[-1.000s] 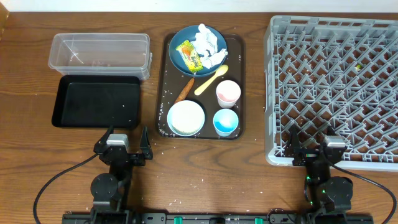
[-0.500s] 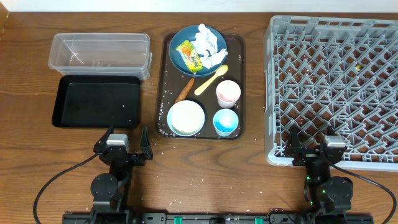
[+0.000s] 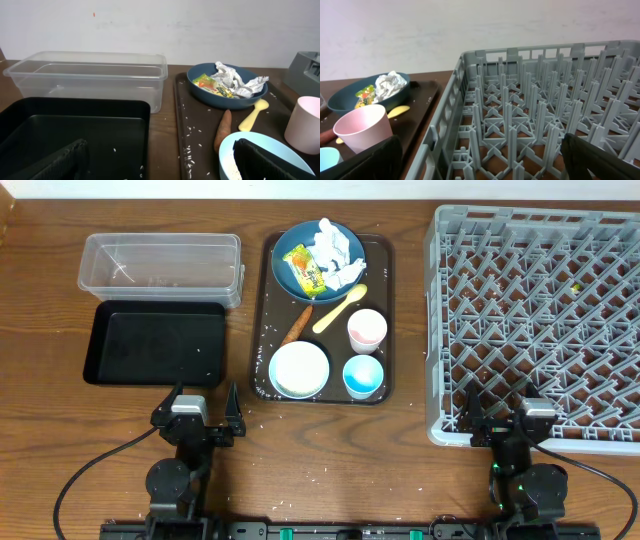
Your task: Sort waste into correct bins and load items into the dishwasher rack
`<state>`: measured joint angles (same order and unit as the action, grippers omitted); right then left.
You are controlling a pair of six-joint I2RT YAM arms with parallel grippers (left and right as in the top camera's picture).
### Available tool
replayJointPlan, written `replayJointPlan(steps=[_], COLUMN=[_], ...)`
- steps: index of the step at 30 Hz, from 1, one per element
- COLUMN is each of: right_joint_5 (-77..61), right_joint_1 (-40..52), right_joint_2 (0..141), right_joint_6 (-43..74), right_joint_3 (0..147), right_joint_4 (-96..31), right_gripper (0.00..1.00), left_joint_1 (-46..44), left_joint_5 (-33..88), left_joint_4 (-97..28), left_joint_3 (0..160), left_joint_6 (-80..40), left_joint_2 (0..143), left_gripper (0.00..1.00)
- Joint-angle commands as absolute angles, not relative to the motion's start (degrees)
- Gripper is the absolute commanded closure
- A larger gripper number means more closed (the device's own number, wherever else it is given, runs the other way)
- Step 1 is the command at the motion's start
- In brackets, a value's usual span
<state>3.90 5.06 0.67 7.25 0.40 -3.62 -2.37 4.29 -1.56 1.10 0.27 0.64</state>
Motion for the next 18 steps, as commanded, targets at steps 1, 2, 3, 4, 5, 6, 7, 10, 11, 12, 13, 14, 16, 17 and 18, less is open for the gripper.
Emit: replayJointPlan(steps=[1,2,3,4,5,6,7,10,11,12,13,14,16,17,18], right_joint_5=[4.47,4.47,4.47,4.47,4.47,4.47,4.47,4.47,4.47,4.47,4.47,4.47,5.63,7.35,8.19], right_joint_1=[5.56,5.54,5.54,5.54,5.54,5.56,5.54,5.54,5.54,5.54,5.54,5.54,5.54,5.54,5.54], right_joint_2=[0.38,0.38,0.38,0.38,0.38,0.38,0.38,0.38,0.38,0.38,0.38,0.38,0.38,0.38,0.38], right_joint_6=[8.1,8.1,8.1,8.1,8.1,8.1,8.1,8.1,8.1,8.1,8.1,8.1,7.44,6.96,7.05], right_joint_3=[0.32,0.32,0.32,0.32,0.32,0.32,0.32,0.32,0.32,0.32,0.32,0.32,0.32,0.32,0.32], right_joint_4=[-3.7,-3.7,-3.7,-3.7,-3.7,-3.7,-3.7,-3.7,-3.7,-3.7,-3.7,-3.7,-3.6,-3.4,-3.36], right_gripper=[0.01,0.01,0.01,0.01,0.01,0.01,0.01,0.01,0.01,0.01,0.01,0.01,0.01,0.01,0.01], left_joint_1=[-2.59,-2.59,-2.59,-2.59,-2.59,-2.59,-2.59,-2.59,-2.59,-2.59,-2.59,-2.59,-2.59,-2.59,-2.61], left_joint_5=[4.47,4.47,4.47,4.47,4.45,4.47,4.45,4.45,4.45,4.45,4.45,4.45,4.4,4.47,4.47], left_joint_4=[-3.64,-3.64,-3.62,-3.62,-3.62,-3.64,-3.62,-3.62,-3.62,-3.62,-3.64,-3.62,-3.62,-3.62,-3.62], left_joint_3=[0.23,0.23,0.23,0.23,0.23,0.23,0.23,0.23,0.23,0.23,0.23,0.23,0.23,0.23,0.23], left_joint_6=[0.84,0.84,0.84,0.84,0.84,0.84,0.84,0.84,0.84,0.84,0.84,0.84,0.84,0.84,0.84], left_joint_2=[0.23,0.23,0.23,0.23,0.23,0.23,0.23,0.23,0.23,0.23,0.23,0.23,0.23,0.23,0.23], left_gripper=[0.06,0.06,0.06,0.06,0.06,0.06,0.06,0.06,0.06,0.06,0.06,0.06,0.06,0.06,0.06])
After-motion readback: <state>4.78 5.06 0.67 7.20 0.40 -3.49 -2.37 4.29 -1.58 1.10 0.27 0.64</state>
